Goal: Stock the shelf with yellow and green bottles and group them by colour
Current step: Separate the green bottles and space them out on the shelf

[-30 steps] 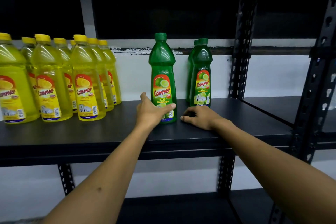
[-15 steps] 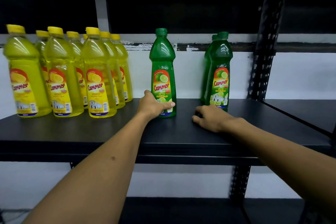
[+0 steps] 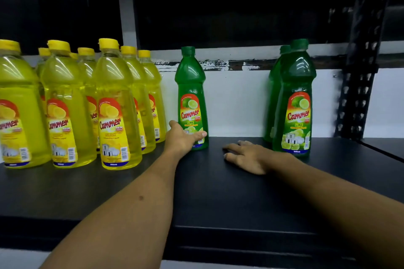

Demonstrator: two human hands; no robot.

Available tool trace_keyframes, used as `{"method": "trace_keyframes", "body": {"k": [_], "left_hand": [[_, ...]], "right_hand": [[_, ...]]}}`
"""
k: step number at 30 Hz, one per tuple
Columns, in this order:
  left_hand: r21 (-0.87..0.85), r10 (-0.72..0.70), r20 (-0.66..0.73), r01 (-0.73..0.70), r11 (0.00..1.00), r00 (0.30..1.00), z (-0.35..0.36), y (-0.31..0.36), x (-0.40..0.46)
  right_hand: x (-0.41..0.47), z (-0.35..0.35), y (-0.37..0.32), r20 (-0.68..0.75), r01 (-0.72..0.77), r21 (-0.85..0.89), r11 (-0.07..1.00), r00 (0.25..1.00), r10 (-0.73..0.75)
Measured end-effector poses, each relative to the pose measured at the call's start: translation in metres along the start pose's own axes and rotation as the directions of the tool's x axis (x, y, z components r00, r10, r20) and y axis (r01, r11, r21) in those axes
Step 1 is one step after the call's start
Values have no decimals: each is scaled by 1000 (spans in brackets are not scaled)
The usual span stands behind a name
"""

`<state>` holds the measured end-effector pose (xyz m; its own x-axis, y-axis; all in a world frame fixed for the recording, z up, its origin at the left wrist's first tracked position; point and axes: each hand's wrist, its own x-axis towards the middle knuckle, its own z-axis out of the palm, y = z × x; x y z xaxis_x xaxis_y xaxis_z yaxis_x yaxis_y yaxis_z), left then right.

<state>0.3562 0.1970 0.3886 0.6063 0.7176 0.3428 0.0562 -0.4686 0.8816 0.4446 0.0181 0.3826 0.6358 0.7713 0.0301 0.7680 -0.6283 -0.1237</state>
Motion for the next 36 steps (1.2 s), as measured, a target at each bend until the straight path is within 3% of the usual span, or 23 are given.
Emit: {"method": "trace_keyframes", "body": {"k": [10, 17, 22, 25, 29, 31, 34, 36], "left_hand": [[50, 13, -43, -11, 999, 999, 6, -12, 36], [69, 2, -48, 1, 998, 999, 8, -14, 40], [126, 6, -34, -2, 992, 999, 7, -13, 33], [337, 4, -36, 8, 941, 999, 6, -12, 24], [622, 41, 13, -40, 782, 999, 4, -6, 1], [688, 34, 39, -51, 724, 999, 3, -2, -10], [728, 24, 72, -69, 682, 997, 1, 2, -24], [724, 32, 106, -99, 683, 994, -1, 3, -30]], "right_hand": [[9, 1, 2, 51, 10, -57, 998, 999, -7], [-3, -3, -3, 7, 33, 21, 999, 999, -33], [-7, -5, 0, -97, 67, 132, 989, 994, -55], [-14, -8, 6, -278, 128, 191, 973, 958, -72], [-23, -12, 17, -570, 165, 247, 955, 822, 6], [-30, -19, 21, -738, 211, 314, 926, 667, 98], [-40, -30, 28, -903, 231, 359, 904, 332, 273], [-44, -33, 35, -881, 112, 443, 890, 240, 408]]}}
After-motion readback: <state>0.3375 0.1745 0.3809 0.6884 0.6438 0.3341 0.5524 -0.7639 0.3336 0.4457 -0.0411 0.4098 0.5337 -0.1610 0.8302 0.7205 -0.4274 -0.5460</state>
